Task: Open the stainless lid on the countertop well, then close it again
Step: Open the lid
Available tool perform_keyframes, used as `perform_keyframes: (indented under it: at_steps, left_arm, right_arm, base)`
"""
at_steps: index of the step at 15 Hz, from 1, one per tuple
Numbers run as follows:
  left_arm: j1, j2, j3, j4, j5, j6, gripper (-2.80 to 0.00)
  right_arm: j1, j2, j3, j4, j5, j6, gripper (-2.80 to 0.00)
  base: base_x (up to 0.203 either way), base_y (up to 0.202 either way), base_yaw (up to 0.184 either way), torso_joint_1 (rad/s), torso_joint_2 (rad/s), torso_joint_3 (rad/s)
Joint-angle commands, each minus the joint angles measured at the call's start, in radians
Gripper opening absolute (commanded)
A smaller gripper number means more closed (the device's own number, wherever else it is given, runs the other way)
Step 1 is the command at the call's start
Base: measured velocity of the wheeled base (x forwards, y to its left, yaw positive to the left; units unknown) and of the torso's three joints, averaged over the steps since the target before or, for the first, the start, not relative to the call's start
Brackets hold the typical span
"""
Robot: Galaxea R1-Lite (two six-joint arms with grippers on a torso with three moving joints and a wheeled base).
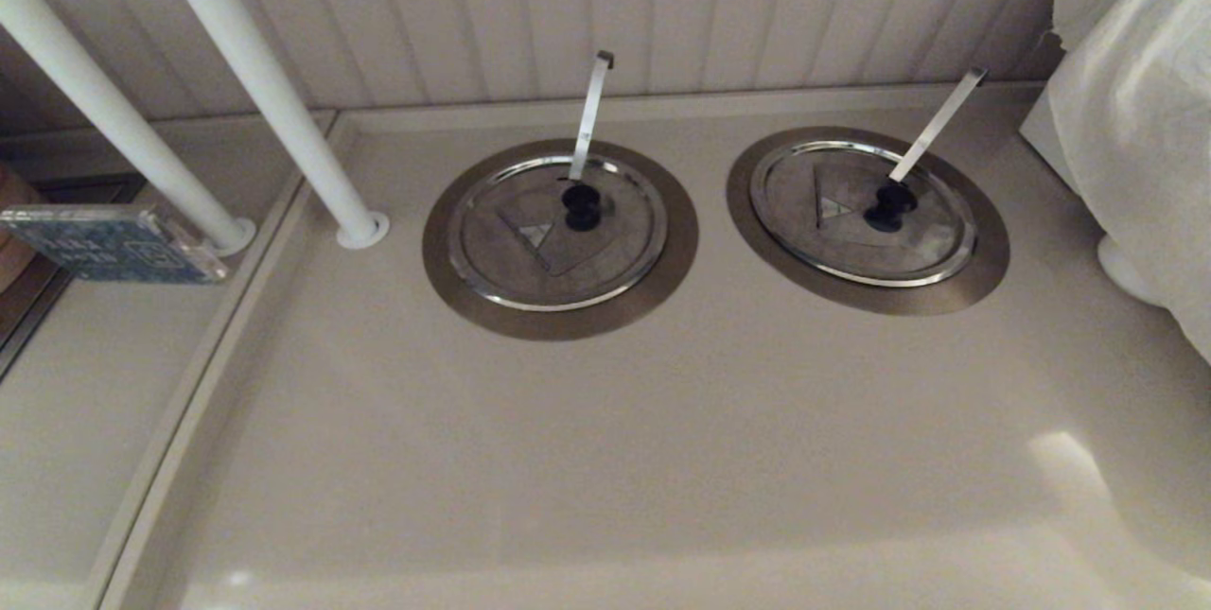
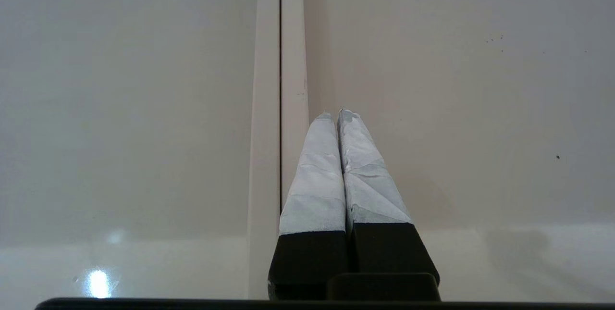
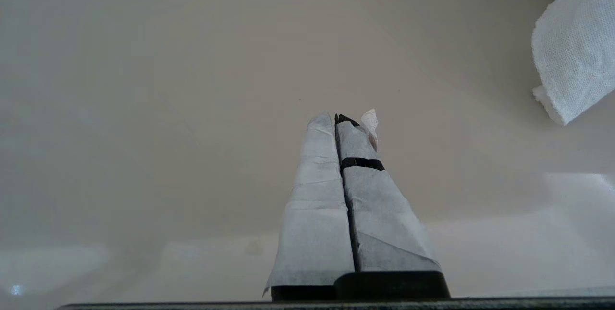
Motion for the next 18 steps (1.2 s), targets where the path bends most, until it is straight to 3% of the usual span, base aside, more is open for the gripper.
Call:
perform_keyframes:
  at_steps: [1, 5, 9, 13, 18]
  left_arm:
    - [0.0, -0.002, 0.0, 0.0, 0.0, -0.001, -2.8]
    - [0.0, -0.002, 0.0, 0.0, 0.0, 0.0, -2.8]
    - [0.0, -0.002, 0.0, 0.0, 0.0, -0.001, -2.8]
    - [0.0, -0.002, 0.0, 0.0, 0.0, 0.001, -2.8]
    - [0.0, -0.002, -0.001, 0.0, 0.0, -0.001, -2.8]
  right_arm:
    - [0.0, 0.002, 0.002, 0.0, -0.002, 0.005, -2.8]
    - [0.0, 0.002, -0.011, -0.001, -0.002, -0.042, -2.8]
    - [-0.001, 0.063, -0.28, 0.068, 0.019, -0.06, -2.8]
    - [-0.011, 0.312, -0.452, 0.122, 0.028, -0.065, -2.8]
    - [-0.057, 0.788, -0.733, 0.181, -0.063, -0.11, -2.8]
  base:
    - [0.0, 0.0, 0.0, 0.0, 0.0, 0.0]
    - [0.0, 0.0, 0.0, 0.0, 0.0, 0.0]
    - [0.0, 0.0, 0.0, 0.0, 0.0, 0.0]
    - [0.0, 0.0, 0.0, 0.0, 0.0, 0.0]
    - [0.0, 0.0, 0.0, 0.0, 0.0, 0.0]
